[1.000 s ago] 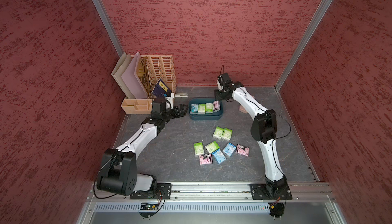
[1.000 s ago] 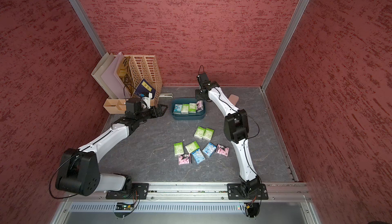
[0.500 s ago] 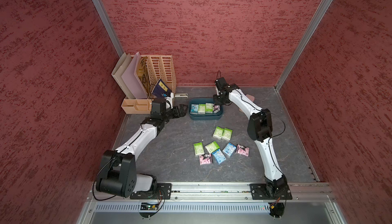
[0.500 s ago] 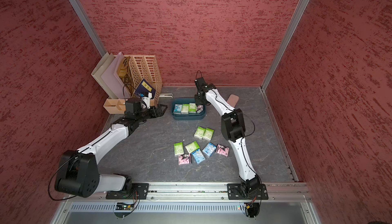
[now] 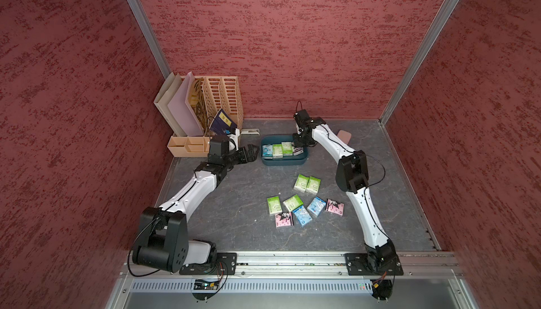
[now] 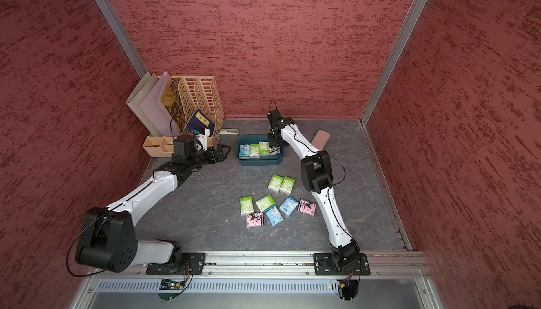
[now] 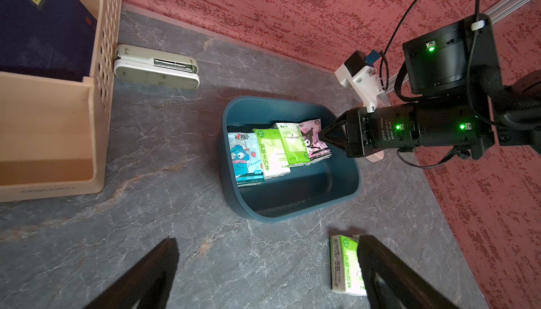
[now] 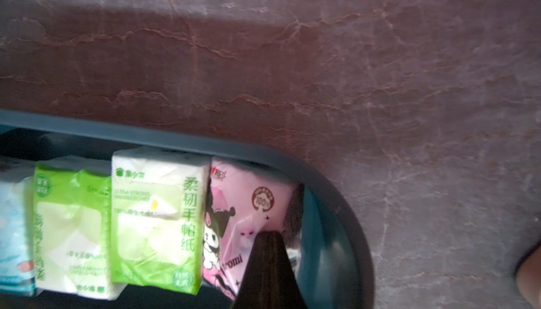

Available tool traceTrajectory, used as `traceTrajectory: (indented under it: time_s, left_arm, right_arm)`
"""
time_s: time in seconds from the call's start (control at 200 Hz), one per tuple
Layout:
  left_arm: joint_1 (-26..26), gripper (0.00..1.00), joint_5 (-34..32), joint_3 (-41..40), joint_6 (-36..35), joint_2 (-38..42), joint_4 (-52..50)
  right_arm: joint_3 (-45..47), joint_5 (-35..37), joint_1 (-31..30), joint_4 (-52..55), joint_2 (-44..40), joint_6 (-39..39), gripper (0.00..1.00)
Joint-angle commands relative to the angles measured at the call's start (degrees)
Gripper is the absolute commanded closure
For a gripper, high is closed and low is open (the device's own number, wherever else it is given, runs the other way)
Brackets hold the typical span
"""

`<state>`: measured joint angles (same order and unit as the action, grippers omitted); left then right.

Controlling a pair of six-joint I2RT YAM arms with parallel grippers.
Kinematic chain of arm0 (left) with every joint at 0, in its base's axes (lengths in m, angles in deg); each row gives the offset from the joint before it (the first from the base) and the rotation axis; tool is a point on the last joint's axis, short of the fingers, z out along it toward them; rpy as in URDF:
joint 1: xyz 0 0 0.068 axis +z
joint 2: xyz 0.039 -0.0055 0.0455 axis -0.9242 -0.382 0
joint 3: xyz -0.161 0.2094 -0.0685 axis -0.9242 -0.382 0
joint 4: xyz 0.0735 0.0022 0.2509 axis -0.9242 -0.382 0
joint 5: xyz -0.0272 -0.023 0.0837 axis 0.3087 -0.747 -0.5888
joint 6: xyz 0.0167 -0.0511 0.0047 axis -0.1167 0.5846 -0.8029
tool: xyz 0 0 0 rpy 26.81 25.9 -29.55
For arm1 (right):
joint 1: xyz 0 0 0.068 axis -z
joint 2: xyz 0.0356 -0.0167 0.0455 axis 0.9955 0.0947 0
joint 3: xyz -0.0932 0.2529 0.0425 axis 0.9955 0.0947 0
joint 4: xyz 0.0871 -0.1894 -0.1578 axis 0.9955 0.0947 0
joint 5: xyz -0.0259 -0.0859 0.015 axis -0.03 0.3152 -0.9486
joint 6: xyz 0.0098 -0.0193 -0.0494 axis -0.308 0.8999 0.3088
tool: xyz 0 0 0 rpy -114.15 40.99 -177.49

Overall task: Put the pocket tissues into the storage box
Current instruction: Place the pocket tissues in the storage box, then adjust the pocket tissues in the storage box.

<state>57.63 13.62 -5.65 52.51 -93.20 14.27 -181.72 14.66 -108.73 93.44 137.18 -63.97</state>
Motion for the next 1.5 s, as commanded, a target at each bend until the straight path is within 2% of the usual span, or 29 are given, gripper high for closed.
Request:
traceTrajectory:
  time_s: [0.0, 0.125, 0.25, 0.446, 0.531, 0.626, 0.711, 0.792, 0.912, 0.987, 1.247, 1.498]
  left_arm:
    - [0.33, 0.0, -0.38, 1.35, -0.88, 0.39, -0.1]
    - [0.32, 0.0, -0.33, 1.53, -0.79, 0.21, -0.25]
    - [0.28, 0.0, -0.3, 1.71, -0.8, 0.12, -0.19]
    - [0.33, 0.0, -0.04, 2.32, -0.62, -0.03, -0.33]
    - [0.33, 0.0, -0.06, 2.66, -0.61, -0.03, -0.57]
    - [0.33, 0.0, -0.1, 3.1, -0.62, -0.1, -0.71]
    - [0.26, 0.0, -0.04, 3.54, -0.52, -0.43, -0.88]
    - [0.32, 0.0, -0.03, 4.13, -0.45, -1.05, -1.4]
    - [0.3, 0.0, -0.5, 4.85, 0.13, -2.37, -2.1]
    - [0.32, 0.0, -0.92, 5.23, 0.74, -3.1, -2.43]
    - [0.36, 0.0, -2.02, 5.32, 1.16, -3.11, -3.58]
    - [0.6, 0.0, -2.67, 4.56, 0.7, -2.69, -4.37]
  right_arm:
    - [-1.37, 0.19, -0.23, 0.88, 2.7, -0.33, 1.0]
    - [-1.42, -0.15, -0.25, 0.8, 2.96, -0.03, 1.0]
    - [-0.87, 0.14, -0.2, 0.13, 1.21, 0.31, 0.92]
    - [2.69, 0.68, -0.31, -3.58, -4.75, 1.47, 0.67]
    - [5.19, 0.44, -0.45, -5.46, -8.21, 1.89, 0.6]
    - [7.2, -0.21, -1.05, -6.84, -11.59, 3.35, 0.58]
    - [8.4, -1.21, -2.18, -6.53, -13.58, 5.09, 0.59]
    - [10.6, -4.2, -3.49, -6.44, -15.21, 6.63, 0.63]
    - [15.29, -10.94, -5.44, -8.23, -16.74, 6.51, 0.9]
    - [17.21, -13.9, -6.65, -9.3, -16.68, 5.82, 0.99]
    - [16.14, -18.32, -9.86, -8.04, -12.11, 3.35, 1.0]
    - [18.69, -18.01, -10.07, -6.95, -11.52, 2.26, 1.0]
